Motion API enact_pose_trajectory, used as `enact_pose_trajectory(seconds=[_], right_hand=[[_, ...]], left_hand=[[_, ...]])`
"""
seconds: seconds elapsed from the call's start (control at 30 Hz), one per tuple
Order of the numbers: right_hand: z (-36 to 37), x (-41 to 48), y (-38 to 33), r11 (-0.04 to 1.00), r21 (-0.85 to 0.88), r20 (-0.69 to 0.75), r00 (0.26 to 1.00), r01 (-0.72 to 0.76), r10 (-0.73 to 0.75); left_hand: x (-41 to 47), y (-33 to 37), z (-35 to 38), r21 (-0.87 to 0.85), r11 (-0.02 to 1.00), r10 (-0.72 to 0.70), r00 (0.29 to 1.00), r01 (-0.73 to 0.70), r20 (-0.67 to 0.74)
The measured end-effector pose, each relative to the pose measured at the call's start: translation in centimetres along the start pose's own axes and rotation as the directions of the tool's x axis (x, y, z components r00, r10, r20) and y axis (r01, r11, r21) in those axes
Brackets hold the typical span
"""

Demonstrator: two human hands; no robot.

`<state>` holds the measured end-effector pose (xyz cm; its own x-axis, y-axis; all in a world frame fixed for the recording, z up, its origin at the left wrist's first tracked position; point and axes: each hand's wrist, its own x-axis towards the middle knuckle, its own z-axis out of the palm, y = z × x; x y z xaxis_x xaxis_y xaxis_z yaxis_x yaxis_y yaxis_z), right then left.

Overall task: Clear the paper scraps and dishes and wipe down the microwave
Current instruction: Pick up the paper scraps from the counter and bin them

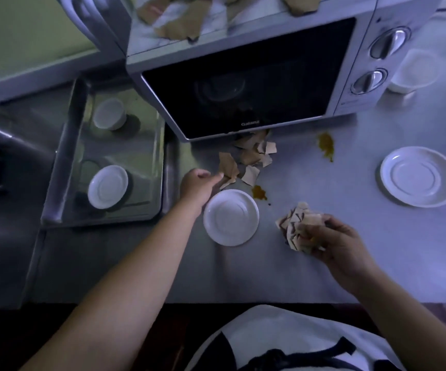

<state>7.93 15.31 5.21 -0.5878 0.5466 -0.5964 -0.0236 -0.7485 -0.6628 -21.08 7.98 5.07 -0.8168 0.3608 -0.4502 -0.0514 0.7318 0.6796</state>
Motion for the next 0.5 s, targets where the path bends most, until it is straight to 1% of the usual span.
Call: enact_pose_trajectory(seconds=[0.07,0.13,0.23,0.33,0.4,0.5], right_hand=[[-0.1,-0.2,0.3,1.0,0.026,-0.033,0.999,0.005,-0.004],[0.0,-0.3,0.8,0.999,0.054,-0.043,0.999,0.003,-0.001],[0.2,-0.2,1.7,0.993,0.12,-0.073,0.997,0.021,-0.012],[0.2,0.0,2.5,0.982,0.171,-0.122,0.991,0.083,-0.063],[0.0,0.2,2.7,0.976,0.195,-0.131,0.989,0.098,-0.073],[-0.4,0.4,2.5,0.971,0.217,-0.146,0.987,0.097,-0.066]], left_hand=[[2.4,0.7,1.5,0.177,0.982,-0.065,0.998,0.063,0.004],[3.8,1.5,3.0,0.314,0.941,-0.123,0.992,0.125,-0.026],[4.6,2.5,4.8,0.392,0.907,-0.135,0.988,0.155,-0.078],[5.4,2.6,5.6,0.372,0.915,-0.134,0.987,0.157,-0.088],[5.9,2.4,5.2,0.309,0.939,-0.138,0.989,0.149,-0.057],[6.1,1.7,4.3,0.249,0.963,-0.104,0.995,0.102,-0.004]])
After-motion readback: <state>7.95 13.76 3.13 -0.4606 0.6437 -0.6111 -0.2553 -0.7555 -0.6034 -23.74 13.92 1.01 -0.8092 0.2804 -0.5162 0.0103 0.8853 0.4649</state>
